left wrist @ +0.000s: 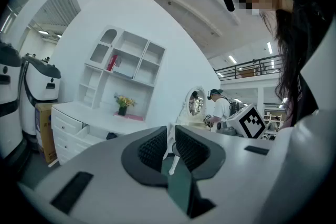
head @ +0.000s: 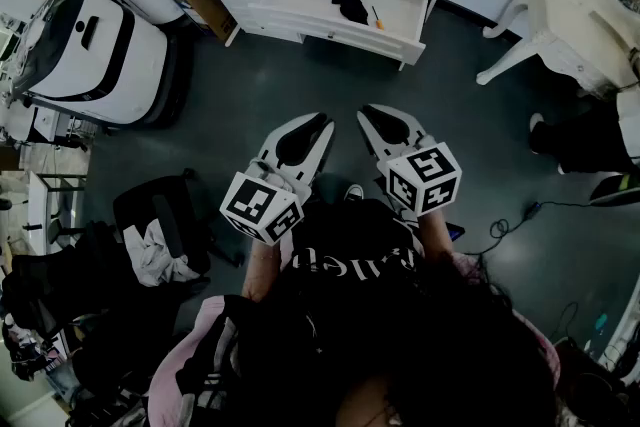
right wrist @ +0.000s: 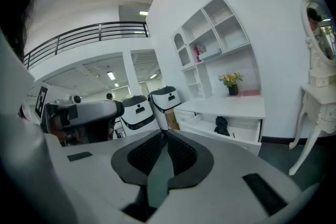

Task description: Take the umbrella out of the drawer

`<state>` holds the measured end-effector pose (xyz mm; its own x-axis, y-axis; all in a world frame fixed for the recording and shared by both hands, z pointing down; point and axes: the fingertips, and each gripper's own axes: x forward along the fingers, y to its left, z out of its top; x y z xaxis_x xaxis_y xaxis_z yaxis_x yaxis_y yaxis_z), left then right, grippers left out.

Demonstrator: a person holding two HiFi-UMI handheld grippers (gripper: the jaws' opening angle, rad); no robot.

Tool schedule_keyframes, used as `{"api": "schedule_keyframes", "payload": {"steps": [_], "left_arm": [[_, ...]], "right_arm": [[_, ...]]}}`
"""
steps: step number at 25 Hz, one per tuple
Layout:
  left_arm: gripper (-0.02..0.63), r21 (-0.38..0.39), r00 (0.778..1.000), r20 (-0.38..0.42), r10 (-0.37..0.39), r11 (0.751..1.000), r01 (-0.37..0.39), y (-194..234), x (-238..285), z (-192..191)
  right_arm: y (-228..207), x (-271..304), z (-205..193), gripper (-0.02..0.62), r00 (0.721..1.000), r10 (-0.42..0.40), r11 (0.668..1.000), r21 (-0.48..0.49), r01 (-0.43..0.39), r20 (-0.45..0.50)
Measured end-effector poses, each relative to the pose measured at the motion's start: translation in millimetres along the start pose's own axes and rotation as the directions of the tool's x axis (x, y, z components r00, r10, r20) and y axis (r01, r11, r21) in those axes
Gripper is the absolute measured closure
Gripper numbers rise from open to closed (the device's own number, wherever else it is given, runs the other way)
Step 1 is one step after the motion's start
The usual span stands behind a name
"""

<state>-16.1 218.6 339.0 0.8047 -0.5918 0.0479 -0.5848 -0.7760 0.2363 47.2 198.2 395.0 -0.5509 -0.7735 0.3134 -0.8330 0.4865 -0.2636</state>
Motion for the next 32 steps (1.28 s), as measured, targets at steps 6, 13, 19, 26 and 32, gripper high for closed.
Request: {"api": "schedule_keyframes", "payload": {"steps": [6, 13, 19, 26, 32], "left_arm": [[0.548, 0.001, 1.0, -0.011, -0.008, 1.0, 0.008, -8, 11, -3], [0.548, 0.007, 0.999, -0.033, -0.016, 1.0, 0.017, -15, 19, -6], [0.548, -0.001, 0.999, -0.045, -0.004, 1.0, 0.004, -10, 23, -10], [0.548, -0.006, 0.997, -0.071, -0.011, 1.0, 0.011, 1, 35, -10], [0.548, -0.007, 0.996, -0.08, -0.029, 1.0, 0.028, 21, 60, -6]], "right_arm": [[-13, -6, -1, 0.529, 1.0, -0.008, 1.0, 0.014, 0.008, 0.003], [-25, -11, -4, 0.528, 1.0, -0.018, 0.998, 0.06, 0.017, 0.014], [-28, -7, -8, 0.528, 1.0, -0.002, 0.997, 0.082, 0.002, 0.003], [-37, 6, -8, 0.528, 1.0, 0.006, 0.995, 0.103, -0.004, -0.016], [-64, 28, 4, 0.528, 1.0, -0.014, 0.993, 0.115, 0.015, -0.016]]}}
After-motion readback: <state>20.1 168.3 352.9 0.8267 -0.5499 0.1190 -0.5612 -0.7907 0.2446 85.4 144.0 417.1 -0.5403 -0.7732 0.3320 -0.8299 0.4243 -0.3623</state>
